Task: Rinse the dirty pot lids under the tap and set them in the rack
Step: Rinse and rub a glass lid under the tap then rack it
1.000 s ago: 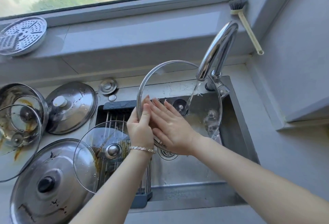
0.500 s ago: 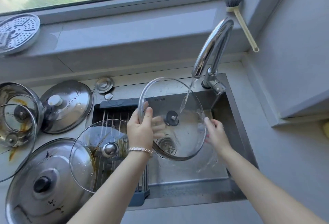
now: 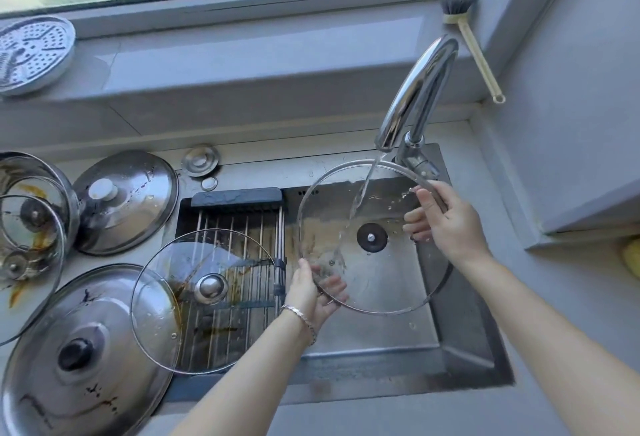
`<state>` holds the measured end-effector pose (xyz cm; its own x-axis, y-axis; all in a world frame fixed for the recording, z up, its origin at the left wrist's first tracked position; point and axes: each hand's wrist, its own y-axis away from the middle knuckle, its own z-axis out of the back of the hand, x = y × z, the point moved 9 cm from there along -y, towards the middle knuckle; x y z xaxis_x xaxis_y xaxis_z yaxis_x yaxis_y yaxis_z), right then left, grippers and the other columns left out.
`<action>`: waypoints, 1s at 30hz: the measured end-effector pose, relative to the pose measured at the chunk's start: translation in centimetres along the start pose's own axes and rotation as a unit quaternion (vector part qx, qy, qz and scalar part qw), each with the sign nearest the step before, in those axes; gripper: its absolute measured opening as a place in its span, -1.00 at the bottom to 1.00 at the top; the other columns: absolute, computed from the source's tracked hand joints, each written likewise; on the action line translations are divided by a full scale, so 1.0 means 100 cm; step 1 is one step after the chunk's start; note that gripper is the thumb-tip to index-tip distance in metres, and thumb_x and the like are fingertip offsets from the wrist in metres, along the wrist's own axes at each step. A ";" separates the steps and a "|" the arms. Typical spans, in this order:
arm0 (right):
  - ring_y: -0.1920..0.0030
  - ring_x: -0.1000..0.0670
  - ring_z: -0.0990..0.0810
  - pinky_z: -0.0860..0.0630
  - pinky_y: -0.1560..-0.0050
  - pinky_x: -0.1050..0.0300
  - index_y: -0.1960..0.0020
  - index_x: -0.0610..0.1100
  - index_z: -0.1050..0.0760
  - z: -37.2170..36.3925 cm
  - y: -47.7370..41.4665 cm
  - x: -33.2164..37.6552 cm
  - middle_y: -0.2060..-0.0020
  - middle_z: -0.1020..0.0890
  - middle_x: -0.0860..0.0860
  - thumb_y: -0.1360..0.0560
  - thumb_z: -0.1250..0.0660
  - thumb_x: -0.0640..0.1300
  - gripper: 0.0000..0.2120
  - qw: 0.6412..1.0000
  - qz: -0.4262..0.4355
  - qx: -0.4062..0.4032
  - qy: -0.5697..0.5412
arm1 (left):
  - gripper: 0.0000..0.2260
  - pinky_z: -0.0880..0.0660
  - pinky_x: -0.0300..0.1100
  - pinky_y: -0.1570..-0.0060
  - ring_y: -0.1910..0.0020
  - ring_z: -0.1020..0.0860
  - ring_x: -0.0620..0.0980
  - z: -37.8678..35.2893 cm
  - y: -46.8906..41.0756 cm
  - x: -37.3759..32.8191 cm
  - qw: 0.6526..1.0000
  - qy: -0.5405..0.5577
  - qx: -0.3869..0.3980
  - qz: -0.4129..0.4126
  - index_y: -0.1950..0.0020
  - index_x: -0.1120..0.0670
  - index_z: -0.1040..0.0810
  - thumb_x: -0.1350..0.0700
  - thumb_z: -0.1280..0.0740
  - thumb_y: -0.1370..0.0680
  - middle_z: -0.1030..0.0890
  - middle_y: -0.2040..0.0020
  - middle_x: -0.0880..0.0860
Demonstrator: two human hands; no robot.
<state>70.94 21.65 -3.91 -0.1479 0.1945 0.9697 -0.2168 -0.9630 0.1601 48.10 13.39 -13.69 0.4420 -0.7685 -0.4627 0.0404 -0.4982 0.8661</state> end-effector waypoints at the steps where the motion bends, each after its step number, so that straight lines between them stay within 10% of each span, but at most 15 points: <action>1: 0.40 -0.06 -0.66 -0.56 0.46 0.17 0.12 0.17 -0.51 0.000 0.000 0.000 0.40 -0.66 -0.05 -0.44 -0.22 0.20 -0.84 1.000 0.002 0.003 -0.019 | -0.71 -0.53 0.02 0.18 0.14 -0.57 0.16 0.000 0.003 -0.007 1.000 0.003 -0.002 -0.028 -0.01 0.11 -0.39 -0.08 -0.03 -0.62 -0.56 0.06 0.23; 7: 0.40 -0.04 -0.67 -0.57 0.47 0.18 0.08 -0.07 -0.44 -0.011 0.015 -0.079 0.34 -0.66 -0.11 -0.57 -0.10 0.06 -0.75 0.970 -0.168 -0.057 -0.165 | -0.91 -0.54 -0.26 0.47 0.45 -0.61 -0.11 0.007 0.045 -0.079 0.944 -0.184 0.005 -0.272 0.07 0.12 -0.40 0.16 -0.14 -0.60 -0.61 0.25 0.10; 10: 0.41 -0.01 -0.67 -0.55 0.50 0.22 0.04 -0.12 -0.43 -0.042 0.044 -0.129 0.26 -0.63 -0.18 -0.60 -0.06 0.06 -0.71 0.919 -0.327 -0.037 -0.218 | -0.79 -0.62 -0.07 0.21 0.21 -0.66 -0.01 0.003 0.059 -0.095 0.888 -0.324 0.023 -0.326 -0.17 0.15 -0.44 0.13 -0.23 -0.56 -0.64 0.09 0.10; 13: 0.38 -0.04 -0.67 -0.53 0.55 0.23 0.01 -0.18 -0.41 -0.063 0.064 -0.151 0.19 -0.61 -0.21 -0.59 -0.07 0.07 -0.68 0.874 -0.421 0.003 -0.244 | -0.37 -0.22 -0.08 -0.37 -0.38 -0.28 -0.08 -0.002 0.065 -0.099 0.738 -0.547 0.014 -0.395 -0.49 0.04 -0.09 -0.06 -0.28 -0.50 -0.22 -0.37 -0.11; 16: 0.44 -0.13 -0.66 -0.51 0.62 0.20 0.05 -0.28 -0.35 -0.059 0.064 -0.153 0.04 -0.56 -0.32 -0.61 -0.08 0.00 -0.68 0.852 -0.477 0.027 -0.213 | -0.17 0.31 -0.05 -0.39 -0.41 0.36 -0.14 -0.022 0.068 -0.076 0.503 -0.743 0.079 -0.434 -0.49 -0.16 0.02 -0.43 -0.12 -0.30 0.31 -0.42 -0.16; 19: 0.45 -0.24 -0.63 -0.47 0.66 0.18 0.10 -0.32 -0.28 -0.045 0.054 -0.136 0.01 -0.52 -0.41 -0.64 -0.03 -0.14 -0.74 0.859 -0.490 0.040 -0.144 | -0.24 0.25 -0.05 -0.46 -0.47 0.13 -0.16 -0.035 0.068 -0.045 0.403 -0.788 0.158 -0.439 -0.41 -0.11 -0.28 -0.44 -0.12 -0.28 -0.01 -0.46 -0.19; 21: 0.50 -0.24 -0.61 -0.46 0.68 0.16 0.14 -0.28 -0.25 -0.037 0.042 -0.114 0.13 -0.53 -0.42 -0.64 -0.01 -0.15 -0.75 0.874 -0.472 0.050 -0.105 | -0.53 -0.24 -0.16 -0.38 -0.30 -0.44 -0.12 -0.047 0.085 -0.050 0.439 -0.697 0.170 -0.540 -0.14 0.02 -0.58 -0.26 -0.25 -0.40 -0.53 -0.26 -0.07; 23: 0.51 -0.20 -0.62 -0.48 0.65 0.14 0.15 -0.25 -0.28 -0.028 0.032 -0.092 0.30 -0.58 -0.38 -0.63 -0.04 -0.11 -0.74 0.882 -0.458 0.061 -0.095 | -0.61 -0.54 -0.24 0.16 0.18 -0.63 -0.07 -0.048 0.096 -0.059 0.499 -0.607 0.157 -0.598 0.10 0.14 -0.66 -0.16 -0.28 -0.39 -0.70 0.17 0.05; 27: 0.31 -0.10 -0.69 -0.55 0.47 0.19 0.03 -0.21 -0.45 -0.015 0.013 -0.051 0.34 -0.69 -0.17 -0.60 -0.06 0.09 -0.62 0.918 -0.375 0.114 -0.062 | -0.63 -0.55 -0.27 0.32 0.36 -0.60 -0.11 -0.022 0.058 -0.063 0.849 -0.346 0.116 -0.381 0.18 0.23 -0.58 -0.09 -0.27 -0.39 -0.66 0.34 0.04; 30: 0.25 -0.06 -0.68 -0.56 0.35 0.18 0.00 -0.17 -0.51 -0.005 0.008 -0.033 0.26 -0.68 -0.13 -0.60 -0.11 -0.01 -0.72 0.951 -0.298 0.076 -0.038 | -0.67 -0.60 -0.19 0.34 0.27 -0.68 0.08 -0.006 0.022 -0.047 0.971 -0.085 0.066 -0.215 0.13 0.25 -0.52 -0.03 -0.22 -0.51 -0.69 0.30 0.15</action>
<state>70.76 20.38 -7.07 0.0290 0.7051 0.7085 -0.0966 -0.7035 0.7041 46.69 16.16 -9.45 0.2541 -0.5277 -0.8105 0.0679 -0.8262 0.5592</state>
